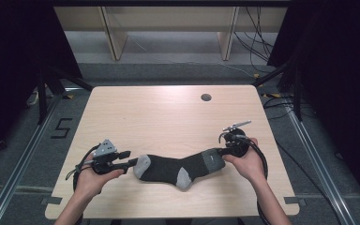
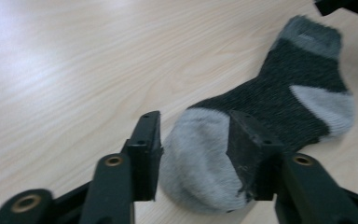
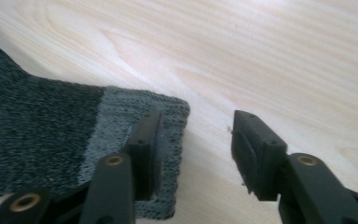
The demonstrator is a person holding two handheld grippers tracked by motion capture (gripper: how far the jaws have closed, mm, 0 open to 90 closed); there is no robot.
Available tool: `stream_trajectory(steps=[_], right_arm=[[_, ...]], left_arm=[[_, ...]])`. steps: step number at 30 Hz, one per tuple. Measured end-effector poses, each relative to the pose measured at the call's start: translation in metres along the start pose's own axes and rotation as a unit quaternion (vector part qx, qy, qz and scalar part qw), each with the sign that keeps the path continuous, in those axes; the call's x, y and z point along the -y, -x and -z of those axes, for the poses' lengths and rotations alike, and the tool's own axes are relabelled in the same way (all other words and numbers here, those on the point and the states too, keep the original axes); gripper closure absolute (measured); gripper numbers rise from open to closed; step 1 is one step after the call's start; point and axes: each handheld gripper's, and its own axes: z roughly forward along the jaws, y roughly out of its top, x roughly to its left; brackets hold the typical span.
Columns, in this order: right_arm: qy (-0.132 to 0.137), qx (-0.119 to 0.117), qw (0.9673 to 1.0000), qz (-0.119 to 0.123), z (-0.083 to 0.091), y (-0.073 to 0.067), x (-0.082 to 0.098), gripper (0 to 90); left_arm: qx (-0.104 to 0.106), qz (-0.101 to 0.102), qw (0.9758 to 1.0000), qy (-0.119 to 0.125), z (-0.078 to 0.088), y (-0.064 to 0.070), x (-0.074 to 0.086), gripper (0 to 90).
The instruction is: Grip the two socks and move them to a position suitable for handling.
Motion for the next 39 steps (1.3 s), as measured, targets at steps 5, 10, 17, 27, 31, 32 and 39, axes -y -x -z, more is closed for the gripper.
stream_trajectory(steps=[5, 10, 17, 27, 31, 32, 39], right_arm=[[0.0, -0.022, 0.9996, 0.017, 0.003, -0.012, 0.003, 82.0], [-0.019, -0.025, 0.9991, 0.027, -0.011, -0.017, 0.005, 81.5], [-0.041, -0.012, 0.999, 0.013, -0.025, -0.013, 0.011, 80.9], [-0.046, -0.002, 0.9988, 0.016, -0.023, -0.019, 0.016, 80.0], [-0.049, 0.002, 0.9985, 0.023, -0.023, -0.02, 0.018, 79.4], [-0.046, -0.003, 0.9988, 0.019, -0.022, -0.022, 0.018, 79.3], [-0.05, -0.013, 0.9986, 0.013, -0.02, -0.025, 0.021, 76.8]], left_arm=[[0.046, -0.04, 0.998, -0.017, -0.016, 0.022, -0.004, 69.1], [0.034, -0.043, 0.9968, -0.058, -0.036, 0.023, 0.003, 72.2], [0.001, -0.023, 0.9948, -0.1, -0.042, 0.009, 0.014, 75.4], [-0.024, -0.036, 0.9928, -0.112, -0.051, 0.003, 0.01, 75.7], [-0.029, -0.031, 0.9929, -0.112, -0.053, -0.001, 0.01, 75.7], [-0.029, -0.031, 0.9929, -0.111, -0.053, -0.001, 0.01, 75.7], [-0.04, -0.033, 0.9945, -0.091, -0.047, 0.006, 0.012, 66.0]])
